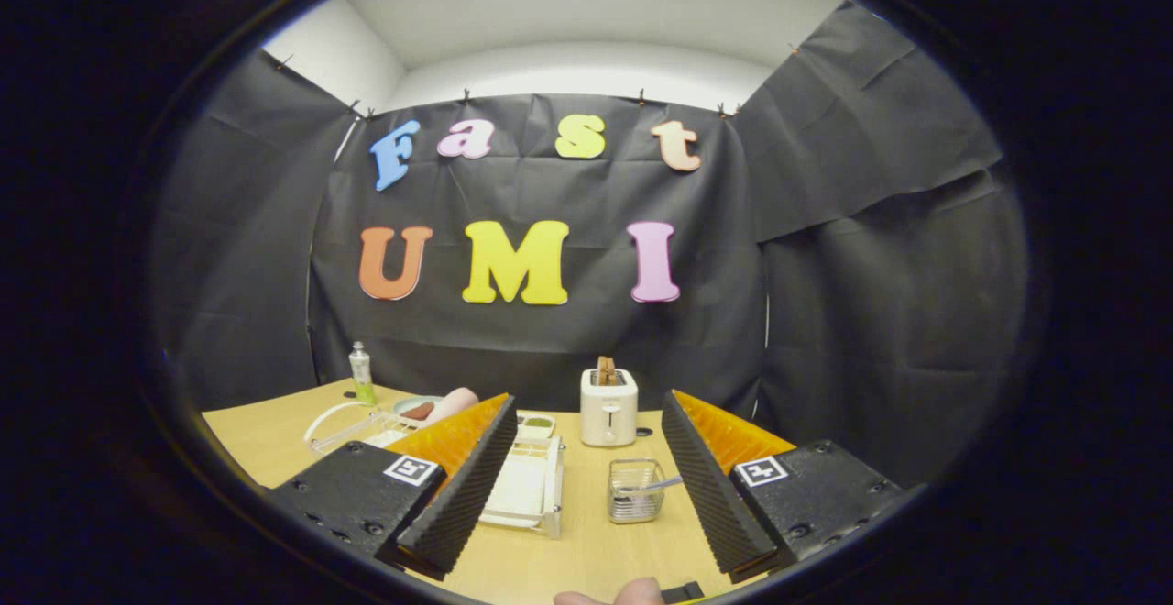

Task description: Take the plate from the dish rack, then take the spoon from the basket and place it into the plate.

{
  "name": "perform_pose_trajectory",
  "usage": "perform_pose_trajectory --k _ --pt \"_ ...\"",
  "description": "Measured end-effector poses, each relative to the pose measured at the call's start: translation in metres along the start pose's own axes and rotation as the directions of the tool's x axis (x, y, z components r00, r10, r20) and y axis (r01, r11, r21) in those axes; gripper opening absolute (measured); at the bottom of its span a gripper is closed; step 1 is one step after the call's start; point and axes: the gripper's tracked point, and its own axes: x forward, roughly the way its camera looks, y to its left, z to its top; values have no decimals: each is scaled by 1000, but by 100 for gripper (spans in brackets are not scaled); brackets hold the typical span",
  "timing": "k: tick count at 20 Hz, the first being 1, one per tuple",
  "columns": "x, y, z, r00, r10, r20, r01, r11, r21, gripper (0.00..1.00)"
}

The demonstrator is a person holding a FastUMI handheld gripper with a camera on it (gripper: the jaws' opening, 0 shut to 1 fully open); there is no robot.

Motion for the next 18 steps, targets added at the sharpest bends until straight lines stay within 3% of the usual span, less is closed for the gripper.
perform_pose_trajectory --k 5,10,15,18 --pt "22 36 18 995 83 -61 -81 996 30 100" --pt "58 67 42 983 126 -132 -129 992 -14 100" --pt "93 114 43 933 196 -303 -197 980 26 100" --pt "119 143 24 875 208 -437 -225 974 13 100"
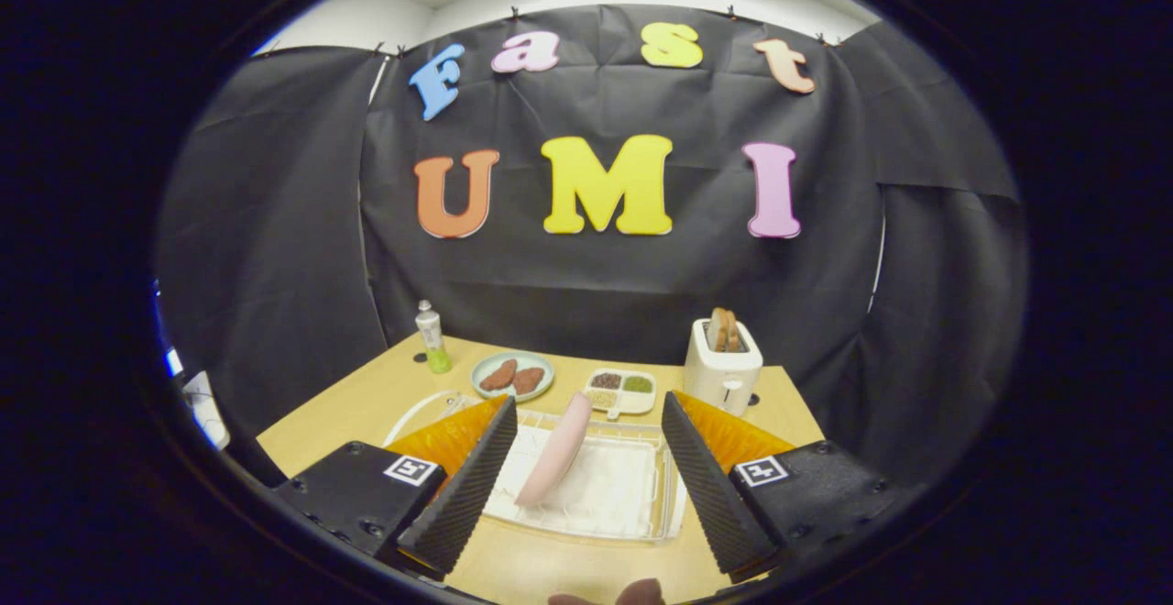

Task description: Take the plate from the dish rack, then take the spoon from the basket and place it into the plate.

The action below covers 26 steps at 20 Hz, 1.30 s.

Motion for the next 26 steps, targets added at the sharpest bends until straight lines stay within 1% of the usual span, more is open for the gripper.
perform_pose_trajectory --k 2,4,7,11,14,16,18,20,21,22,23,24,26 --pt "28 6 -9 994 15 -112 -12 1000 28 100" --pt "54 6 -13 984 14 -179 -1 997 71 100" --pt "90 7 -24 964 11 -265 17 995 102 100" --pt "129 8 -44 922 2 -386 52 990 132 97" --pt "150 17 -60 888 33 -458 32 990 134 97" --pt "159 20 -68 866 44 -498 35 988 149 97" --pt "163 19 -75 845 22 -535 72 985 155 97" --pt "166 19 -79 836 22 -549 77 985 157 89" --pt "168 18 -78 833 16 -553 86 984 157 82" --pt "168 18 -77 831 2 -556 102 983 156 79" --pt "168 18 -78 826 -11 -564 116 982 150 70" --pt "169 18 -78 824 -24 -567 130 981 147 65" --pt "164 17 -76 813 -60 -579 171 975 140 47"
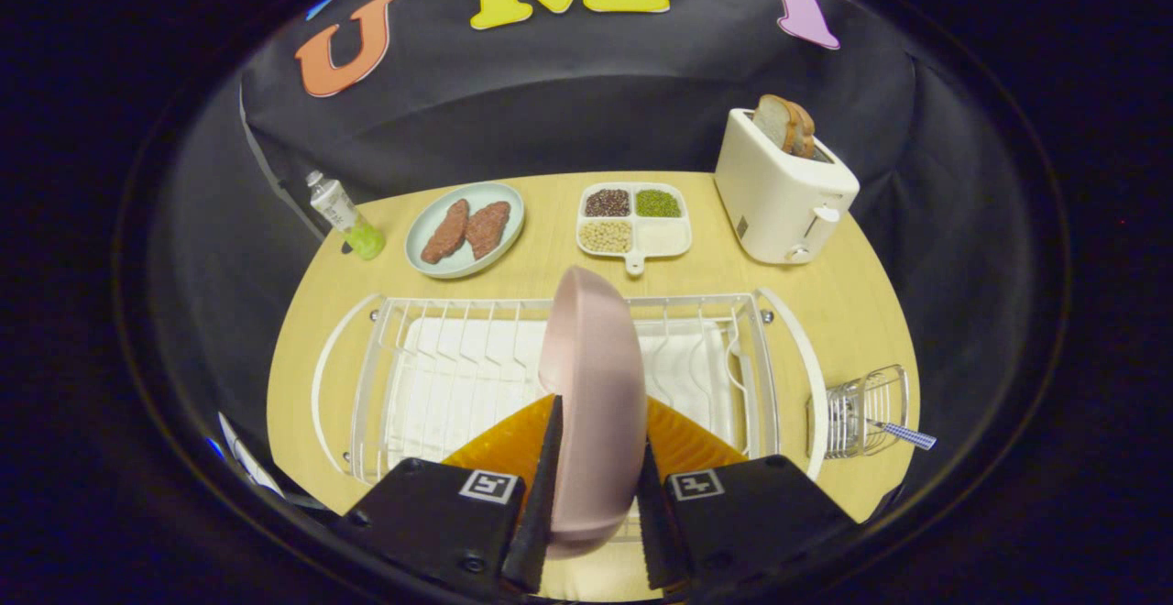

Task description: Take the plate from the dish rack, then take the spoon from the basket and place it into the plate.

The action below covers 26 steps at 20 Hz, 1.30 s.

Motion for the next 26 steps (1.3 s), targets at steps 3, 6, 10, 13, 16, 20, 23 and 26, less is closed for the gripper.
perform_pose_trajectory --k 3,6,10,13,16,20,23,26 --pt "-10 -5 7 999 -47 24 46 998 45 41" --pt "-21 -8 10 995 -89 37 88 995 45 39" --pt "-47 -10 25 987 -127 98 127 992 10 36" --pt "-70 -7 14 990 -67 121 68 998 1 33" --pt "-85 -9 -13 992 31 121 -33 999 12 33" --pt "-97 -32 -66 985 133 108 -138 989 43 33" --pt "-94 -54 -113 981 169 93 -176 982 69 33" --pt "-82 -74 -156 974 214 78 -222 969 108 32"
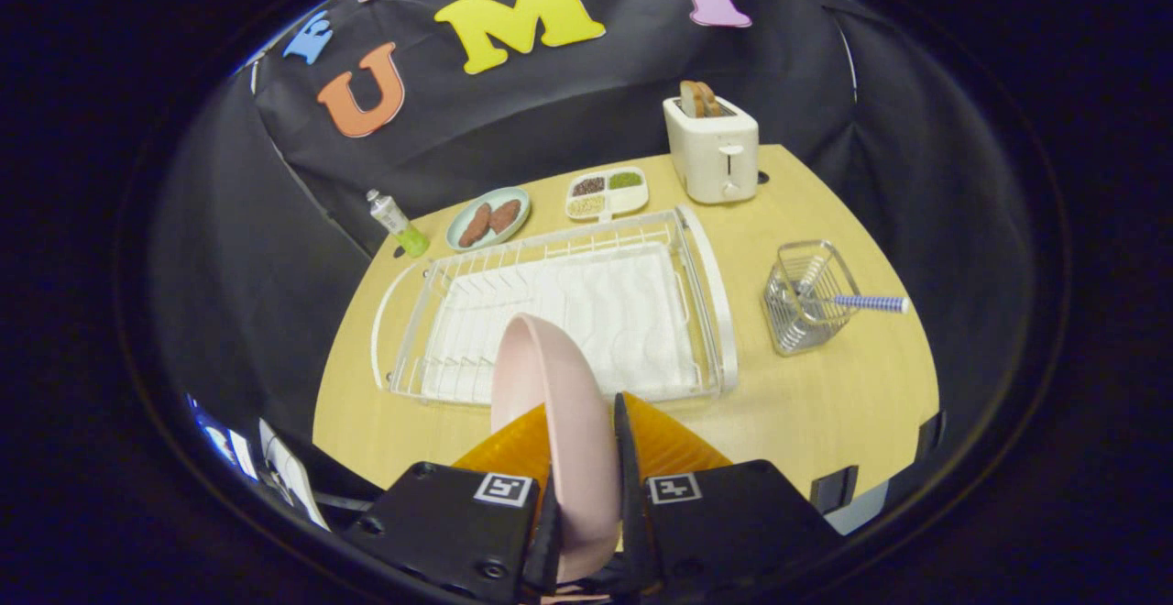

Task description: Take the plate from the dish rack, then take the spoon from the basket and place it into the plate.

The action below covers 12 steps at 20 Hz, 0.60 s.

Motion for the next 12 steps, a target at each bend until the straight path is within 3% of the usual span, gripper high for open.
perform_pose_trajectory --k 4,12 --pt "22 -26 -50 995 85 -61 -77 991 111 32" --pt "61 -56 -66 979 198 -50 -176 942 287 32"
